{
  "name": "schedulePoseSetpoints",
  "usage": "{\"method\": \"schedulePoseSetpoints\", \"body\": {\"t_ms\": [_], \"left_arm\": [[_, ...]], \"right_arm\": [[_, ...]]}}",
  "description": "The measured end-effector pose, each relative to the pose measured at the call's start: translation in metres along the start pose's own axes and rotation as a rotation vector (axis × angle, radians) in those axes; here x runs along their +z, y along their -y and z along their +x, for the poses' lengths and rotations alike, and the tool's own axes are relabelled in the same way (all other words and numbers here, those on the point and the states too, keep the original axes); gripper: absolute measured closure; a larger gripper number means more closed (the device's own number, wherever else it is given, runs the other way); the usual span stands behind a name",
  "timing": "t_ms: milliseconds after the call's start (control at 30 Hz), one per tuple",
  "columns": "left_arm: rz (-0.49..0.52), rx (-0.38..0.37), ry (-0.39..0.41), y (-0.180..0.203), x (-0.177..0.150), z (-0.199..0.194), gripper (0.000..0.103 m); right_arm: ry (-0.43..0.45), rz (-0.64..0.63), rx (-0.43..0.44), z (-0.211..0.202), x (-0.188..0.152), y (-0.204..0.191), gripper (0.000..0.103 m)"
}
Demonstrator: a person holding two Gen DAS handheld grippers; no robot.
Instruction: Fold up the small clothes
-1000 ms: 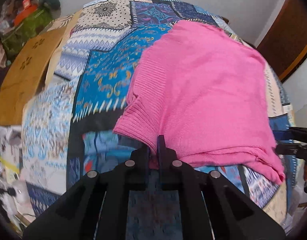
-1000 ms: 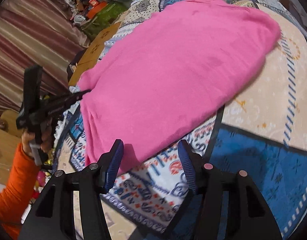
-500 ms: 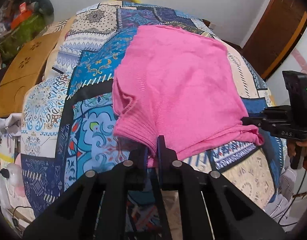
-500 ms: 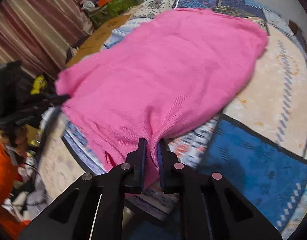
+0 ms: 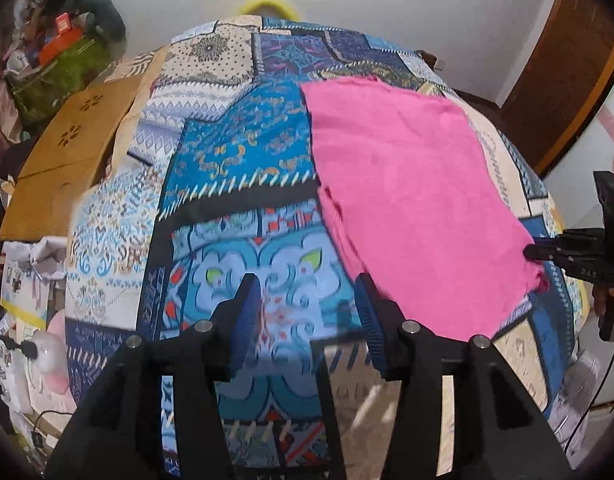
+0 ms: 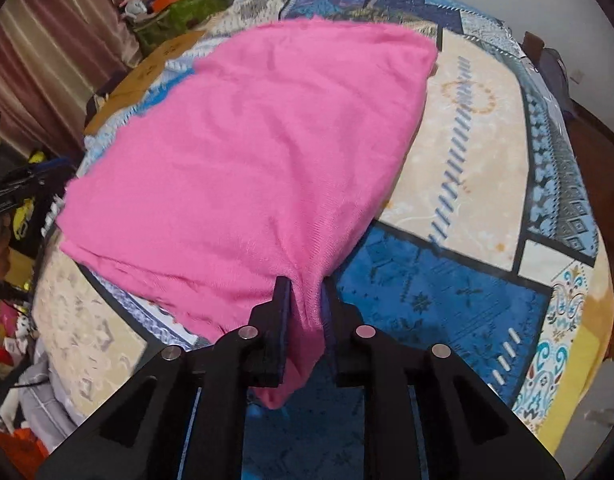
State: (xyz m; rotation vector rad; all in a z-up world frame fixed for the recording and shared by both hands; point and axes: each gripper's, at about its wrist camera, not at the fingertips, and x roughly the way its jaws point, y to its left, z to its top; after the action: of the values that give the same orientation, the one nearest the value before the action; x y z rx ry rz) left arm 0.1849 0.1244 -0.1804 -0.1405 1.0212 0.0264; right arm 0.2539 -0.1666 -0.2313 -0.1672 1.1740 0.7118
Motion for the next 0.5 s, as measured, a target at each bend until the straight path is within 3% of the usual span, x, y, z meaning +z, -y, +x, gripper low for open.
{"method": "schedulePoseSetpoints", "body": {"t_ms": [133, 300, 500], "left_arm": [[0.011, -0.01, 0.018, 0.011, 0.015, 0.002, 0.05], [0.061, -0.034, 0.033, 0.035, 0.014, -0.001, 0.046], [0.176, -0.013, 0.035, 0.065, -0.018, -0.014, 0.035]], "right_arm": [[0.071, -0.007, -0.009, -0.018, 0.013, -0.003, 0.08], [0.12, -0.087, -0.028, -0.031, 0.006, -0.02, 0.058], [0.087, -0.169, 0.004, -0.031, -0.015, -0.047, 0.057]]}}
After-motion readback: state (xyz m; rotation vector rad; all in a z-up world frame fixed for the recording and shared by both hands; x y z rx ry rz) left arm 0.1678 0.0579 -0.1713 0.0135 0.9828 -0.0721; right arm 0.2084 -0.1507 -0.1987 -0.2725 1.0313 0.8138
